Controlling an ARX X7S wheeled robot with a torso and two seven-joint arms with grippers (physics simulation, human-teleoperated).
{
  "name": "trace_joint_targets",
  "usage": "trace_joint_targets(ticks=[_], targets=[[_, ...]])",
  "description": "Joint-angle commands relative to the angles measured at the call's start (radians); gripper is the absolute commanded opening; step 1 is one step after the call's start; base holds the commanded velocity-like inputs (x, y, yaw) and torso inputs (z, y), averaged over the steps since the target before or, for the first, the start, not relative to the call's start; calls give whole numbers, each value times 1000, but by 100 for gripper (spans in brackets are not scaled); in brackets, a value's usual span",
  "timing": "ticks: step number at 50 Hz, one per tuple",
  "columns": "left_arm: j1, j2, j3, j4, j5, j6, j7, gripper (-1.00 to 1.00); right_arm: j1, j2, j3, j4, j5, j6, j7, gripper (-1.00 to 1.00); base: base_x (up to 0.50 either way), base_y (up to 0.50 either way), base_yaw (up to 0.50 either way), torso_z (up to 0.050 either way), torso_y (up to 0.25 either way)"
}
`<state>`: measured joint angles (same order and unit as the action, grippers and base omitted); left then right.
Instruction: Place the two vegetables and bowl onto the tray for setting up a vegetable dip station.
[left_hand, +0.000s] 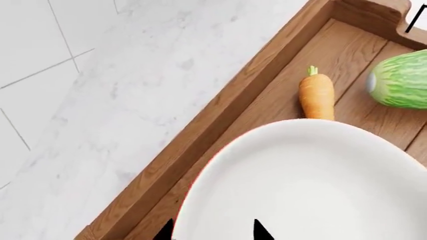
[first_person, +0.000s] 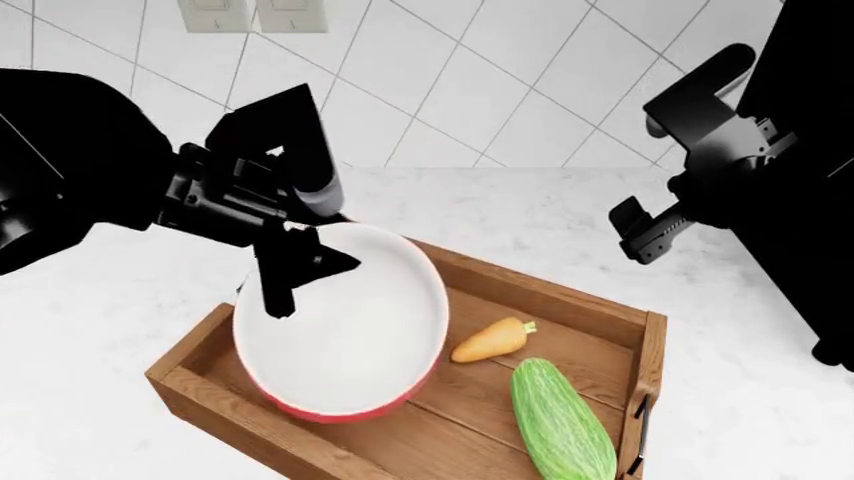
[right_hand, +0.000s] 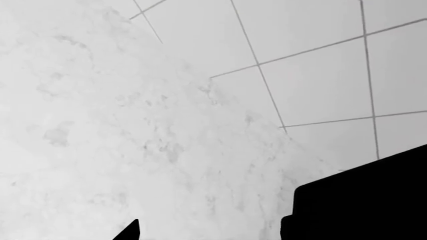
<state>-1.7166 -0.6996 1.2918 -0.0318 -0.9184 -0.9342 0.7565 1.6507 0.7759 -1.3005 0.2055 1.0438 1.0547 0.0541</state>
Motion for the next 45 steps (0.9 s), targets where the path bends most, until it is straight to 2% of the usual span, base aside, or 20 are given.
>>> trace_joint_targets(ticks=[1,14,24,31,37,45], targets=[[16,20,4,-14,-10,13,9,100,-6,3,-1,2,-2,-4,-2,100,0,0,0,0,0],[-22,14,-28,-21,-4,25,-9,100,7,9,4,-14,4,9,3,100,0,0,0,0,0],[-96,2,-99,-40,-31,13,-34,100,43,40,27,-80,39,59,36,100,0,0,0,0,0],[-140,-53,-134,-12,-5,31,-76,100,100,63,61,-152,81,110,69,100,0,0,0,0,0],[-163,-137,-187,13,37,57,-191,100,198,94,128,-259,143,166,118,100,0,0,0,0,0],[-178,-198,-224,11,108,107,-289,100,308,91,185,-332,224,265,184,100,0,0,0,0,0]])
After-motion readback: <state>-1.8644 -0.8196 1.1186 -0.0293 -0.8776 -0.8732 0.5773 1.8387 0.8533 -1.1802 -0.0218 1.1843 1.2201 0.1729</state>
